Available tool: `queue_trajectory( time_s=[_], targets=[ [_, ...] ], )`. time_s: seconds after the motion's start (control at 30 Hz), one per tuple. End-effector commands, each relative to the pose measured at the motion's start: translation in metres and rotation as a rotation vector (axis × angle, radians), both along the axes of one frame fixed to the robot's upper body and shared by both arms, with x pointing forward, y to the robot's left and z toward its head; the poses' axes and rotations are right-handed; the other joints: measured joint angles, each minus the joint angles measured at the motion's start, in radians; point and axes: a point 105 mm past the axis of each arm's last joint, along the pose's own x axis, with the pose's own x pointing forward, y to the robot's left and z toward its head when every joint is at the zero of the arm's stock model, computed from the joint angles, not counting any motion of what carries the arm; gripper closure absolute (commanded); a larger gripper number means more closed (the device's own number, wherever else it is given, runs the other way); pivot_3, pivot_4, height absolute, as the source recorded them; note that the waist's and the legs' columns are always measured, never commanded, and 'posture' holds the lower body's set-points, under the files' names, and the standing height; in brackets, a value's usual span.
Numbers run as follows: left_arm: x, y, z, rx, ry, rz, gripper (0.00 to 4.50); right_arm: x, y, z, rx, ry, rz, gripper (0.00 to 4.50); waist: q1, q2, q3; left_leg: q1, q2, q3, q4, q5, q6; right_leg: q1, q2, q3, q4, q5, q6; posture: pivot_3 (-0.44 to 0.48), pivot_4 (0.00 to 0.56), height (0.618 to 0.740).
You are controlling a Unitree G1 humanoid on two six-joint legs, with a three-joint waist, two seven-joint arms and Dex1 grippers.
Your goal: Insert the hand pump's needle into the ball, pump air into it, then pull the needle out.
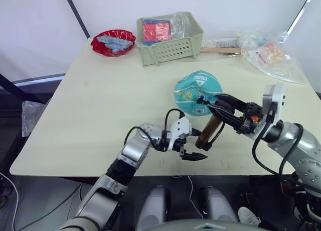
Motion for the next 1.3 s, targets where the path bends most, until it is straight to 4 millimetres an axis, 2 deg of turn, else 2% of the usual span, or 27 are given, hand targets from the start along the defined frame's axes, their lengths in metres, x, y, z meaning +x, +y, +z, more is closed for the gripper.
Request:
queue_trajectory(
  time_s=[0.03,0.2,0.3,0.4,0.93,1.03,1.07,1.3],
  targets=[
    [0.001,-0.006,0.009,-0.027,-0.027,-0.029,0.04,-0.009,0.002,0.013,-0.009,-0.063,0.032,2.74,-0.001,0.000,0.000,0.000,0.000,0.000,0.000,0.000,0.000,0.000,0.000,0.000,0.000,0.000,0.000,0.000,0.150,0.740],
    [0.000,-0.004,0.009,-0.030,-0.002,-0.037,0.04,-0.008,0.000,0.011,-0.015,-0.060,0.032,2.74,-0.002,0.000,0.000,0.000,0.000,0.000,0.000,0.000,0.000,0.000,0.000,0.000,0.000,0.000,0.000,0.000,0.150,0.740],
    [0.000,-0.002,0.006,-0.015,0.006,-0.036,0.77,-0.008,-0.001,0.011,-0.017,-0.061,0.031,2.74,-0.003,0.000,0.000,0.000,0.000,0.000,0.000,0.000,0.000,0.000,0.000,0.000,0.000,0.000,0.000,0.000,0.150,0.740],
    [0.001,-0.001,0.003,-0.002,0.009,-0.032,1.92,-0.008,-0.001,0.010,-0.016,-0.061,0.032,2.74,-0.003,0.000,0.000,0.000,0.000,0.000,0.000,0.000,0.000,0.000,0.000,0.000,0.000,0.000,0.000,0.000,0.150,0.740],
    [0.001,-0.004,0.000,-0.013,0.030,-0.016,1.92,-0.010,-0.001,0.006,-0.037,-0.062,0.048,2.74,-0.003,0.000,0.000,0.000,0.000,0.000,0.000,0.000,0.000,0.000,0.000,0.000,0.000,0.000,0.000,0.000,0.150,0.740],
    [0.001,-0.004,0.000,-0.013,0.033,-0.014,2.80,-0.010,-0.001,0.006,-0.039,-0.064,0.048,2.74,-0.003,0.000,0.000,0.000,0.000,0.000,0.000,0.000,0.000,0.000,0.000,0.000,0.000,0.000,0.000,0.000,0.150,0.740],
    [0.001,-0.004,-0.001,-0.011,0.034,-0.014,3.33,-0.010,-0.001,0.006,-0.041,-0.066,0.049,2.74,-0.003,0.000,0.000,0.000,0.000,0.000,0.000,0.000,0.000,0.000,0.000,0.000,0.000,0.000,0.000,0.000,0.150,0.740],
    [-0.002,-0.004,-0.009,0.002,0.041,-0.022,3.42,-0.011,-0.003,0.003,-0.068,-0.082,0.050,2.74,-0.002,0.000,0.000,0.000,0.000,0.000,0.000,0.000,0.000,0.000,0.000,0.000,0.000,0.000,0.000,0.000,0.150,0.740]
  ],
)
